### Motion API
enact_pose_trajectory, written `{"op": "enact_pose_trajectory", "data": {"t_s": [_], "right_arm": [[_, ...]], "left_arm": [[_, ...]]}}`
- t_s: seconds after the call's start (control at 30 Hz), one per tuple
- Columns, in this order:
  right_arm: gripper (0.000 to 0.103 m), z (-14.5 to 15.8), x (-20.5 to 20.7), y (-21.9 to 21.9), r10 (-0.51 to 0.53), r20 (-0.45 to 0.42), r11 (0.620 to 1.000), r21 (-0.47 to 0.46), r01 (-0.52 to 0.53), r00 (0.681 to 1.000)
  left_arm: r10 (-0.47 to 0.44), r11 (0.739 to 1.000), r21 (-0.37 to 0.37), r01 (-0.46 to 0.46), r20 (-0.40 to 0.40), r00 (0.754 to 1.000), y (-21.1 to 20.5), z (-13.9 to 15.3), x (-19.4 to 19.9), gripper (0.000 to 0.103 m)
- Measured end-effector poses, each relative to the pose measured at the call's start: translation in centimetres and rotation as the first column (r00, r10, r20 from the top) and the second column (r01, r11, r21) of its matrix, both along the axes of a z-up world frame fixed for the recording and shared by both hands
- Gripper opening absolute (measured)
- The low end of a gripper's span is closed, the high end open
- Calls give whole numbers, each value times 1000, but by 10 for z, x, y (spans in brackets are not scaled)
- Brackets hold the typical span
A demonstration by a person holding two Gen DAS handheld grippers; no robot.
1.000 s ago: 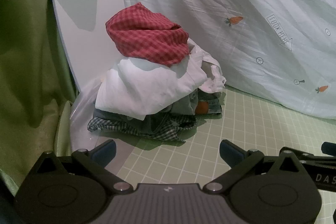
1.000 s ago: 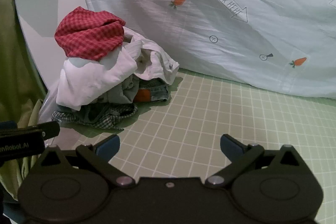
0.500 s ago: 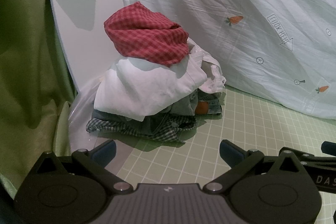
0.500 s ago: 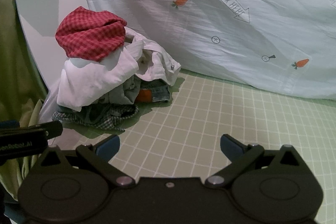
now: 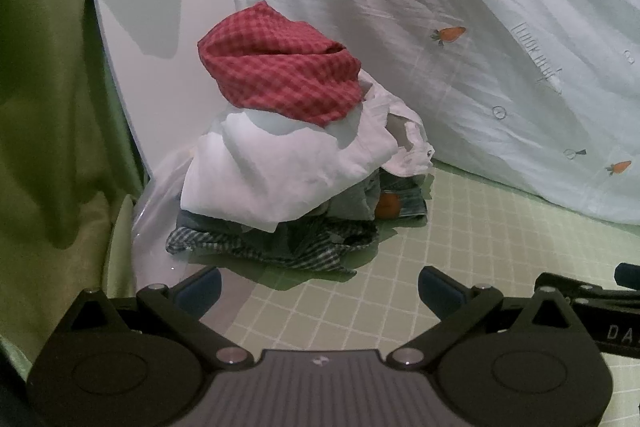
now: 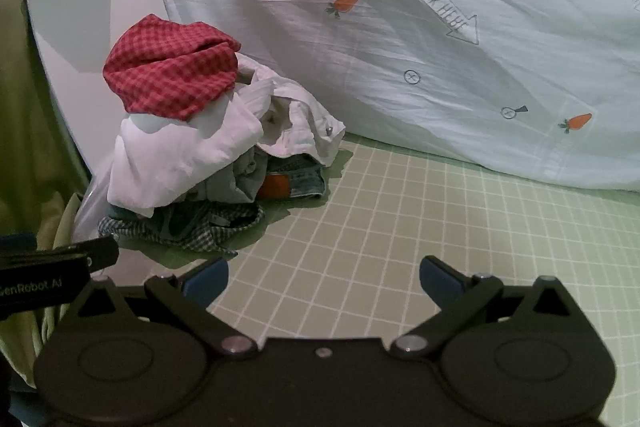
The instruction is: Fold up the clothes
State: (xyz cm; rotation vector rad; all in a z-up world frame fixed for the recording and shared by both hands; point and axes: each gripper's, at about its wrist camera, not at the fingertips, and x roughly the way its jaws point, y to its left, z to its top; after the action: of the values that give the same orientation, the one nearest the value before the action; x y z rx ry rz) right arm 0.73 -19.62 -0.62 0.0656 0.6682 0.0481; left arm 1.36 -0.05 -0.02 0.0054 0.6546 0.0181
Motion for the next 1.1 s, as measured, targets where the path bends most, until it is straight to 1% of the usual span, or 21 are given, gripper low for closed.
{"op": "enact_pose_trajectory", "data": {"t_s": [0.63,0.8,1.1], "right_arm": [[103,-3,5,3,24,-2,1000,9,-24,1000],[103,-4,8,4,27,-6,1000,9,-27,1000],[103,-7,23,9,39,-18,999,17,-39,999]], "left_arm": [[3,1000,10,-3,-8,1000,2,1,6,103],[-2,1000,1,2,-10,1000,1,1,8,103],[5,1000,11,-5,-11,1000,3,0,20,103]]}}
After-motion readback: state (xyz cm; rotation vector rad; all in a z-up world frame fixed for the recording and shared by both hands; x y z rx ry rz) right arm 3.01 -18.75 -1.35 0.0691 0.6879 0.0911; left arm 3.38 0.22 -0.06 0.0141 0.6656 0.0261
